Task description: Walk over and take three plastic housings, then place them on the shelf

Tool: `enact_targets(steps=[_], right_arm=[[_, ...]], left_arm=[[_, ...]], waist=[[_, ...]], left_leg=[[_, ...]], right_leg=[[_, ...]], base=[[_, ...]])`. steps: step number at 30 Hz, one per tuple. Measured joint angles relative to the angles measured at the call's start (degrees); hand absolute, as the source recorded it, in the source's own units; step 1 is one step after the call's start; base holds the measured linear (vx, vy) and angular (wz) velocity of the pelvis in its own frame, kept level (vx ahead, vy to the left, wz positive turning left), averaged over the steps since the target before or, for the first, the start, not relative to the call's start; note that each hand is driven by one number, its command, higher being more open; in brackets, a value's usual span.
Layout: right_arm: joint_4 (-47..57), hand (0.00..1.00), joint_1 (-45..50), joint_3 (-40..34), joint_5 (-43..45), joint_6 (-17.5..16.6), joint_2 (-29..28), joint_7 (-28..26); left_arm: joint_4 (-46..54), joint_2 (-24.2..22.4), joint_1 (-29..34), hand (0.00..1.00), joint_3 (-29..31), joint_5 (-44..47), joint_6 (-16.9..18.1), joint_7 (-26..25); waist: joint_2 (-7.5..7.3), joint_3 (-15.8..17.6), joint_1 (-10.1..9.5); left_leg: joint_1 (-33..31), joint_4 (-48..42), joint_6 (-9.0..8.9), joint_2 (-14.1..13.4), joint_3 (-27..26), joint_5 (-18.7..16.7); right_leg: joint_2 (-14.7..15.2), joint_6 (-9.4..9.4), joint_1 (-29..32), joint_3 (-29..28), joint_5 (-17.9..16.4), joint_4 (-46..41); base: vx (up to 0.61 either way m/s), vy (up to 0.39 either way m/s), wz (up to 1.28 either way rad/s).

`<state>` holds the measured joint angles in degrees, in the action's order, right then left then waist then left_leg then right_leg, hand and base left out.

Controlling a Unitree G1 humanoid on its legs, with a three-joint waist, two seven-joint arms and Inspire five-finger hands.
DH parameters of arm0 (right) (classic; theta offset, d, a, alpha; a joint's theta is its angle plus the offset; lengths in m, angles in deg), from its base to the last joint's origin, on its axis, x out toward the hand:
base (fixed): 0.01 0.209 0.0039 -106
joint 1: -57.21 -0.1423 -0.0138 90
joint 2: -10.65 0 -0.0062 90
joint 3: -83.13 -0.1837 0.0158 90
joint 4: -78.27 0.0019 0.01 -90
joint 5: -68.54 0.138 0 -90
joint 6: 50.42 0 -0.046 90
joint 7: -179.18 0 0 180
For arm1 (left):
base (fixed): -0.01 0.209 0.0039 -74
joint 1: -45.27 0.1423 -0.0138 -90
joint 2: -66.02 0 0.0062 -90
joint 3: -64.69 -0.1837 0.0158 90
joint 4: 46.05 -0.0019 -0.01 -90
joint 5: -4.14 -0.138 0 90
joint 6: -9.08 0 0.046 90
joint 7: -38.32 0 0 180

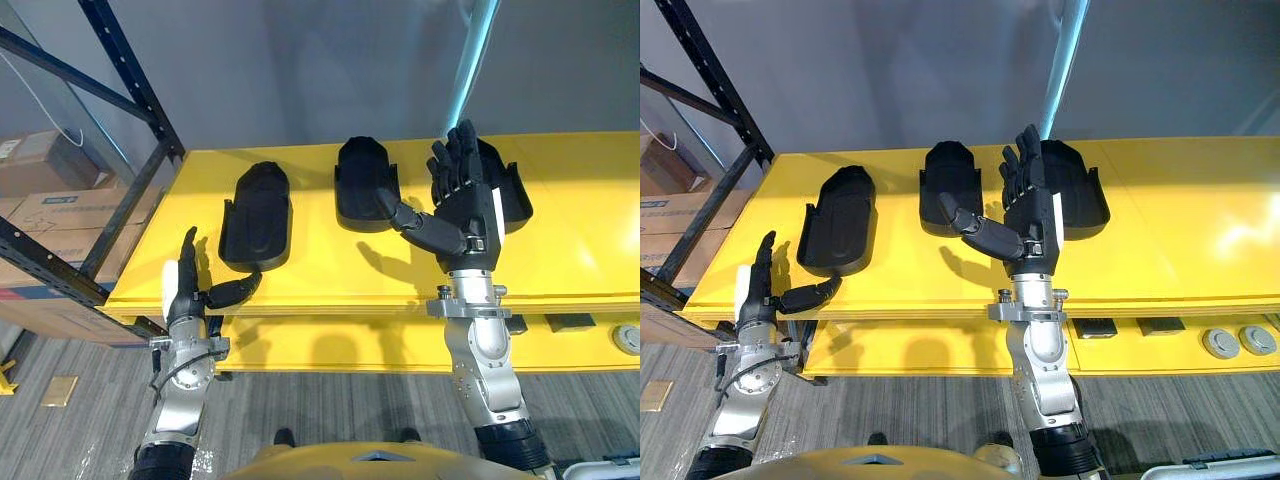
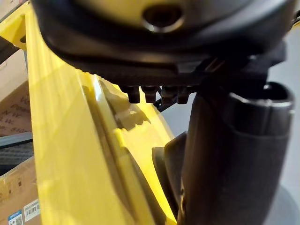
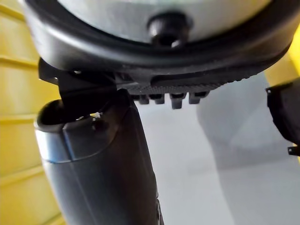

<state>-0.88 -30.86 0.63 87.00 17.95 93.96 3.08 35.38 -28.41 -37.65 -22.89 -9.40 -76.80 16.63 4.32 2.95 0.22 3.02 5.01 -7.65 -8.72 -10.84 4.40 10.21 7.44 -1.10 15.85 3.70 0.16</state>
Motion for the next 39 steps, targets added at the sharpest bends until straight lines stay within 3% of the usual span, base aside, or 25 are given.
enact_targets(steps=[10, 23, 35, 39], right_arm=[[0.00, 1.00, 0.44, -0.08, 0.01, 1.53, -0.01, -0.04], [0.00, 1.00, 2.33, -0.44, 0.03, 2.46, 0.08, -1.05], [0.24, 1.00, 2.34, -2.03, 0.04, 3.97, 2.29, -1.06], [0.30, 1.00, 2.51, -3.45, 0.08, 4.55, 2.30, -1.14]], left_arm=[[-3.30, -0.32, -2.72, 1.00, -0.47, 2.16, -1.75, -6.14], [-7.26, -0.19, -5.67, 1.00, 0.82, 4.55, -2.04, -9.17], [-11.45, 0.51, -10.04, 1.00, 3.21, 7.46, -1.73, -11.91], [-11.88, 0.75, -10.80, 1.00, 4.28, 13.47, 0.27, -12.11]], waist=[[-0.02, 0.02, 1.40], [-0.05, 0.33, 2.10], [1.04, 2.67, 3.21], [1.43, 3.45, 3.43]], left_leg=[[0.49, 0.02, -0.01, -0.08, -0.66, 0.04], [1.45, 0.02, -0.05, -0.23, -2.24, -0.17], [1.55, -0.14, -0.12, -0.28, -3.83, -0.27], [1.52, -0.18, -0.16, -0.31, -4.74, -0.35]], right_leg=[[-0.13, 0.05, 0.07, -0.74, 0.13, 0.00], [-0.38, -0.11, 0.25, -2.33, 0.04, -0.08], [-0.56, -0.13, 1.62, -4.16, 0.12, -0.65], [-0.67, -0.29, 2.38, -5.12, 0.27, -1.02]], base=[[-0.01, -0.001, -0.03], [0.00, -0.001, -0.06], [0.00, 0.002, -0.07], [0.00, 0.003, -0.09]])
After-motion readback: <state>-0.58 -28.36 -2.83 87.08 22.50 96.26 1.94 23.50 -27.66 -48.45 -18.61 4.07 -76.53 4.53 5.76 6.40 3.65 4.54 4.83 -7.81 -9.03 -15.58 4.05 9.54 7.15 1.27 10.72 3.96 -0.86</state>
